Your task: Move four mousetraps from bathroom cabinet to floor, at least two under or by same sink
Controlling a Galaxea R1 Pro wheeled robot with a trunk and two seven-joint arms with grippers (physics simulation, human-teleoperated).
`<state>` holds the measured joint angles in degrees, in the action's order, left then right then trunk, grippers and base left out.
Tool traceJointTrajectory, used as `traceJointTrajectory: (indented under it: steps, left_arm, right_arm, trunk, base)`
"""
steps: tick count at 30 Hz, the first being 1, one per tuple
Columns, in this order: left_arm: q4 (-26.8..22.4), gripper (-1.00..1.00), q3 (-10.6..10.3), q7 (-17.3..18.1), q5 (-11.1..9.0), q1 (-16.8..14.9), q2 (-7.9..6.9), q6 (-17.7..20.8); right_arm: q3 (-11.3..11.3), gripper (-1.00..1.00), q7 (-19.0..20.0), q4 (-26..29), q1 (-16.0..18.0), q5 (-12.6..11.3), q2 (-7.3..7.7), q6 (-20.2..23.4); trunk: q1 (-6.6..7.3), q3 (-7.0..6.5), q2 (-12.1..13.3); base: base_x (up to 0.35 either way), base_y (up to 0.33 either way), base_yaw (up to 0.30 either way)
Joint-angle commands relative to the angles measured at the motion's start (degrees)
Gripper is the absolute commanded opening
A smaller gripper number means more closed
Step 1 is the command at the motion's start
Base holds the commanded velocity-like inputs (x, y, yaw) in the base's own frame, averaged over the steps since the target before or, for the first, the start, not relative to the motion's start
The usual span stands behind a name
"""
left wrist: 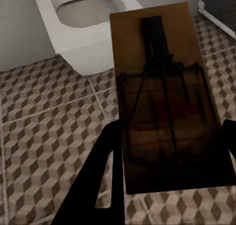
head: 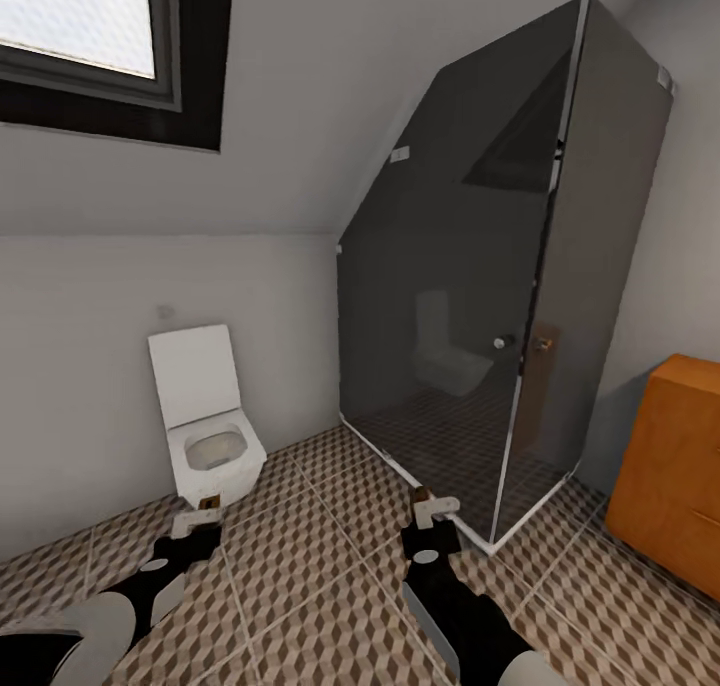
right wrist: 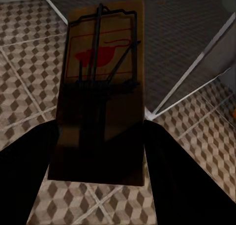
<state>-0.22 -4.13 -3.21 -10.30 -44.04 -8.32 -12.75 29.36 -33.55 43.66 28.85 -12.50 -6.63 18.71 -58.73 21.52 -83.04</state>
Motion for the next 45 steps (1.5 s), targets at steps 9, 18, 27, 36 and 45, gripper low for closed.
traceJointTrajectory:
  steps: [9,18,27,36,45]
  left_arm:
    - [-0.04,-1.00,-0.51,-0.13,-8.22,3.72,0.09,-3.35]
    - [-0.04,-1.00,-0.52,-0.05,-8.35,3.93,2.19,-3.65]
    - [-0.04,-1.00,-0.53,-0.07,-8.51,3.93,2.51,-3.60]
    - [-0.04,-1.00,-0.56,-0.12,-8.58,3.96,2.57,-3.60]
    - [-0.04,-1.00,-0.53,-0.13,-8.59,3.96,2.53,-3.60]
  right_arm:
    - [0.26,-1.00,-0.14,-0.55,0.06,-0.36,-1.15,0.87]
    - [0.32,-1.00,-0.10,-0.59,0.06,-0.34,-1.25,0.89]
    - [0.34,-1.00,-0.14,-0.59,0.06,-0.34,-1.32,0.95]
    - [0.28,-1.00,-0.33,-0.59,0.06,-0.09,-2.17,1.06]
    - [0.26,-1.00,-0.85,-0.59,0.06,-0.17,-2.40,1.17]
  trunk:
    - [0.00,-0.18,-0.04]
    - [0.00,-0.42,-0.04]
    - [0.00,-0.65,-0.04]
    - [0.00,-0.86,-0.04]
    - [0.00,-0.94,-0.04]
  base:
    - [0.000,0.000,0.299]
    - [0.000,0.000,0.300]
    - [0.000,0.000,0.300]
    - [0.000,0.000,0.300]
    - [0.000,0.000,0.135]
